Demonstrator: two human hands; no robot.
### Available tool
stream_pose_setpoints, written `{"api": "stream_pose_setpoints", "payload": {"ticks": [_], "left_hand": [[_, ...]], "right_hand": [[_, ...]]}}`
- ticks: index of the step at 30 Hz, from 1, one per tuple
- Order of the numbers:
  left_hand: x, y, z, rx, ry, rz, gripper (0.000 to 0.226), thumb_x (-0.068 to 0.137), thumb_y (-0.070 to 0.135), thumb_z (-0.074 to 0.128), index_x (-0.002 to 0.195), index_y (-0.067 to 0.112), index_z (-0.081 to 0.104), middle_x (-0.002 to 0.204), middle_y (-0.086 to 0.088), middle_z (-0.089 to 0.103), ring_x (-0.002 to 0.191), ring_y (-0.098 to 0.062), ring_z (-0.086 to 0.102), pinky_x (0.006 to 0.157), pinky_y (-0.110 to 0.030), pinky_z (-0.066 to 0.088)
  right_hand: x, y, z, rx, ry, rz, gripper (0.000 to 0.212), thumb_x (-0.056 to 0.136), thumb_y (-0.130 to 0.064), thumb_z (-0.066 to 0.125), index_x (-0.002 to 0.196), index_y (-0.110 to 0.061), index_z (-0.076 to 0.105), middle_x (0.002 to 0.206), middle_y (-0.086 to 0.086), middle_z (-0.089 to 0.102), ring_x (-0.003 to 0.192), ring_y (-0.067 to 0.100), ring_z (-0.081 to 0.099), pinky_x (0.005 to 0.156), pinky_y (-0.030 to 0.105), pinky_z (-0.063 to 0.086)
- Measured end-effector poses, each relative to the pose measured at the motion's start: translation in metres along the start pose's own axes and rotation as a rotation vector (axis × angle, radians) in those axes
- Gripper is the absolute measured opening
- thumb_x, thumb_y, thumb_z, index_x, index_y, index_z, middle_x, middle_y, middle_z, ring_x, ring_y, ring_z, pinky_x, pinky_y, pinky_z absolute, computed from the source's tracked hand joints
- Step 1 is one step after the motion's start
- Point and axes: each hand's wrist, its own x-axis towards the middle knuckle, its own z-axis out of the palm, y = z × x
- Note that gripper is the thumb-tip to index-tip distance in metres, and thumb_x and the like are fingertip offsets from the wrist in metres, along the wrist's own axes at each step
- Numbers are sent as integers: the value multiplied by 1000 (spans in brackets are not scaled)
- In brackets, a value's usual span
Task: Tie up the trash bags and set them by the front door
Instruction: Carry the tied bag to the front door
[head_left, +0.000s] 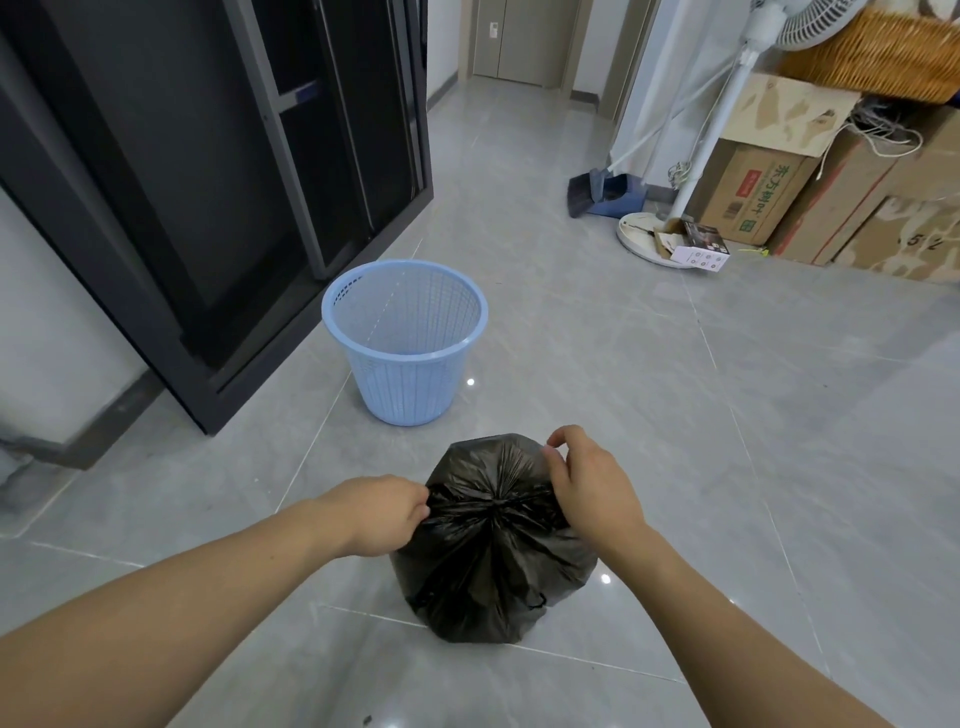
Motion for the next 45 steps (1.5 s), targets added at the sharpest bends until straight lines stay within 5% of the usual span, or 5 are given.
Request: {"api": "stream_pose_setpoints", "payload": {"ticks": [12, 20, 30, 35, 45], "left_hand": [[25, 39, -56, -675, 125, -26, 26, 98, 26, 41, 76, 13, 46, 70, -3, 52, 64, -14, 56, 68, -29, 43], [36, 92, -142, -578, 116, 13, 26, 98, 24, 35, 75, 13, 40, 77, -8, 49, 76, -21, 53, 65, -31, 38], [-65, 263, -468, -187, 127, 170, 28, 98, 26, 33, 73, 16, 41, 94, -11, 58, 83, -25, 49, 71, -31, 37], [-171, 383, -654, -215, 251, 238, 29, 94, 25, 35, 67, 18, 42, 73, -3, 51, 74, -23, 51, 63, -33, 36], [-302, 498, -792, -507, 378, 291, 30, 95, 25, 35, 93, 6, 58, 102, -21, 63, 93, -36, 58, 77, -38, 46]], "right_hand": [[14, -3, -26, -354, -392, -47, 49, 94, -56, 35, 65, -19, 51, 64, -2, 56, 67, 20, 56, 60, 33, 46], [55, -38, -113, -11, -444, 303, 33, 85, -29, 52, 58, -16, 39, 59, 0, 45, 58, 18, 43, 53, 29, 32], [92, -171, -449, 144, -162, 556, 32, 85, -33, 48, 60, -18, 37, 58, 1, 44, 58, 21, 43, 55, 32, 33], [83, -256, -660, 195, 11, 564, 34, 88, -31, 44, 59, -18, 32, 57, -2, 38, 57, 19, 40, 53, 31, 29], [36, -355, -867, 346, 280, 536, 37, 95, -24, 44, 61, -17, 29, 56, -1, 26, 51, 15, 28, 51, 30, 19]]}}
